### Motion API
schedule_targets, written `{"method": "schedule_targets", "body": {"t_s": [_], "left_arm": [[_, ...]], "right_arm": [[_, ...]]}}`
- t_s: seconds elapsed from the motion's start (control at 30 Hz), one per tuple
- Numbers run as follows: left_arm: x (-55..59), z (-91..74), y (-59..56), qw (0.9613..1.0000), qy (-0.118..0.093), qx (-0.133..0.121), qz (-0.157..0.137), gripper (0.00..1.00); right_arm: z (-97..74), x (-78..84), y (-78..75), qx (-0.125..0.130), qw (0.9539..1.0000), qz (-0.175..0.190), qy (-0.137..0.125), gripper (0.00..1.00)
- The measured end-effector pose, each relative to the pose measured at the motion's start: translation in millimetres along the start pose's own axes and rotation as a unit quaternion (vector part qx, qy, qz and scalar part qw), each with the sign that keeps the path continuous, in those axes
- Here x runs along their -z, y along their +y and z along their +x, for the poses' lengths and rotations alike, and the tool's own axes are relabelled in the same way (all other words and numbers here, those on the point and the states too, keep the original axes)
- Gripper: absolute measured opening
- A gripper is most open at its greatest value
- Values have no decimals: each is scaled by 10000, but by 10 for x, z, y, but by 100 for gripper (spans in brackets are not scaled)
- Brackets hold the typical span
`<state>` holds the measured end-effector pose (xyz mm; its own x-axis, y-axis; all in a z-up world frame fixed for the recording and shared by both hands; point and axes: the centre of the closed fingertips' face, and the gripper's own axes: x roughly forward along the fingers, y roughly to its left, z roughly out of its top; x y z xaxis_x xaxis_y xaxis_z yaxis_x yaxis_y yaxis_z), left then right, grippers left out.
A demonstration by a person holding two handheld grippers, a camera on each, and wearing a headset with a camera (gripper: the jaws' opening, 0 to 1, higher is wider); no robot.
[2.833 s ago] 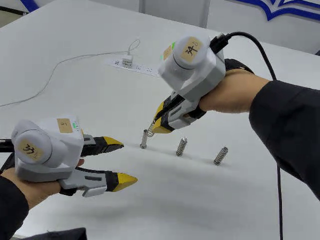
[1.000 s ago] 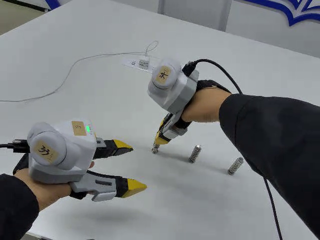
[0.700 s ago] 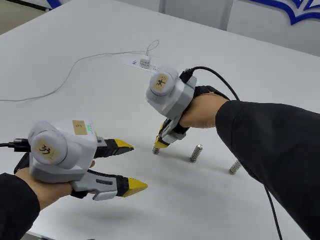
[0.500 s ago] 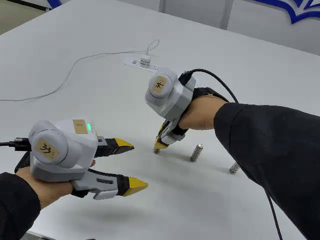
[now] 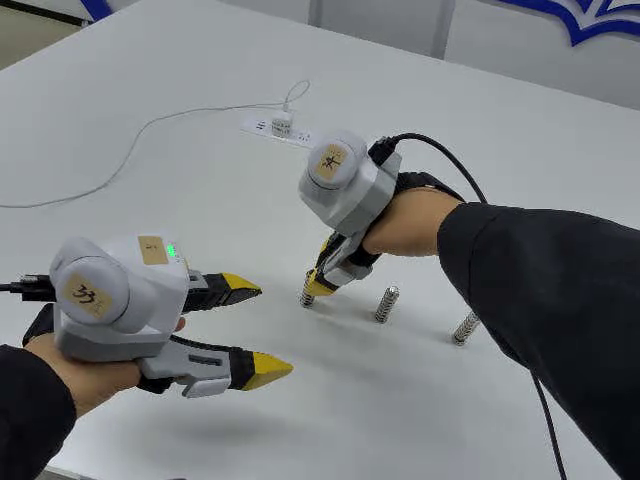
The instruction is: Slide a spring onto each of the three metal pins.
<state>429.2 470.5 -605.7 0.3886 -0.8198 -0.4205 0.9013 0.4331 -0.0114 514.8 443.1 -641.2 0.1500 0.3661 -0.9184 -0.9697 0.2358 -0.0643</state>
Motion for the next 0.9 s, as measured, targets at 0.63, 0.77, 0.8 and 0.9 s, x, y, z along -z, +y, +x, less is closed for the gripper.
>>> {"method": "schedule_targets", "body": {"t_s": [0.63,0.77,0.8,0.9], "left_arm": [[-45,23,19,10000,10,5,-25,58],[-55,25,22,10000,17,10,-9,59],[-56,25,23,10000,18,10,-7,59],[-56,28,29,10000,19,9,-7,59]], "right_arm": [[-417,207,-82,345,9954,395,-797,40],[-494,292,-103,485,9929,527,-946,44],[-508,307,-103,501,9924,555,-974,45],[-572,383,-115,593,9906,641,-1053,47]]}}
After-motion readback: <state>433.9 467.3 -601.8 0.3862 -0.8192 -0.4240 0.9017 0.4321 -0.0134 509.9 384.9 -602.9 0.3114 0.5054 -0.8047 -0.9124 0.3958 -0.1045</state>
